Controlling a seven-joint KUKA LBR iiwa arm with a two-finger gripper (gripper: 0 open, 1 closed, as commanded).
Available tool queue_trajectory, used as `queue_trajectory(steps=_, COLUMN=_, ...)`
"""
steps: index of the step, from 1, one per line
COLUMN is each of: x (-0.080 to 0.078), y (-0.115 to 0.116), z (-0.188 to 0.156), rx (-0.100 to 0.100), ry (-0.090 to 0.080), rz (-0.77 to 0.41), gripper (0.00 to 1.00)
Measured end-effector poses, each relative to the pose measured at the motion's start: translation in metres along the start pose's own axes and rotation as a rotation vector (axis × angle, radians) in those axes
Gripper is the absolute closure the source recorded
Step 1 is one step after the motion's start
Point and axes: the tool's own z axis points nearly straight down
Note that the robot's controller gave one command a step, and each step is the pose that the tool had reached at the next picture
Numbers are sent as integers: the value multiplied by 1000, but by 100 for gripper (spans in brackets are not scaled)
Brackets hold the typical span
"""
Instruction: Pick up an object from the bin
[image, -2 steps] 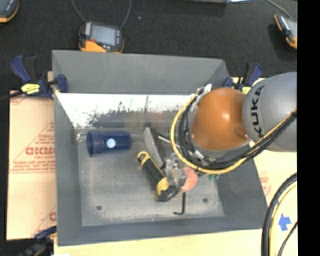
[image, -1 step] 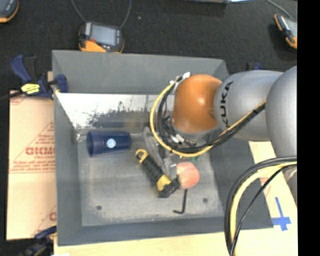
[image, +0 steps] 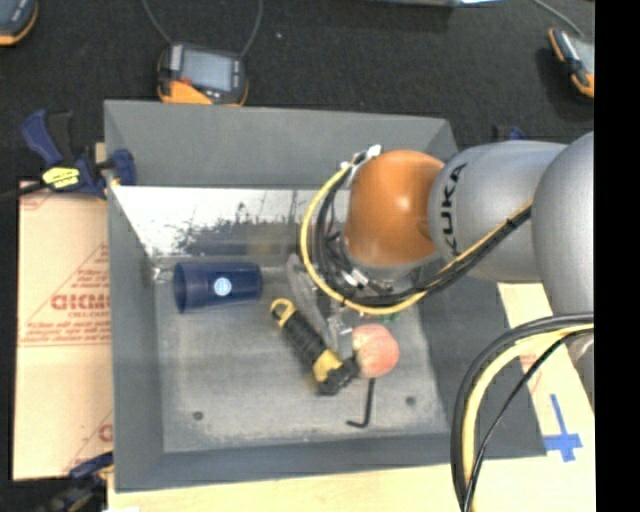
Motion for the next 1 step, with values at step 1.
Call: queue_trajectory(steps=1, x=-1, y=6, z=0, rx=5, ry=13, rz=74, gripper=0)
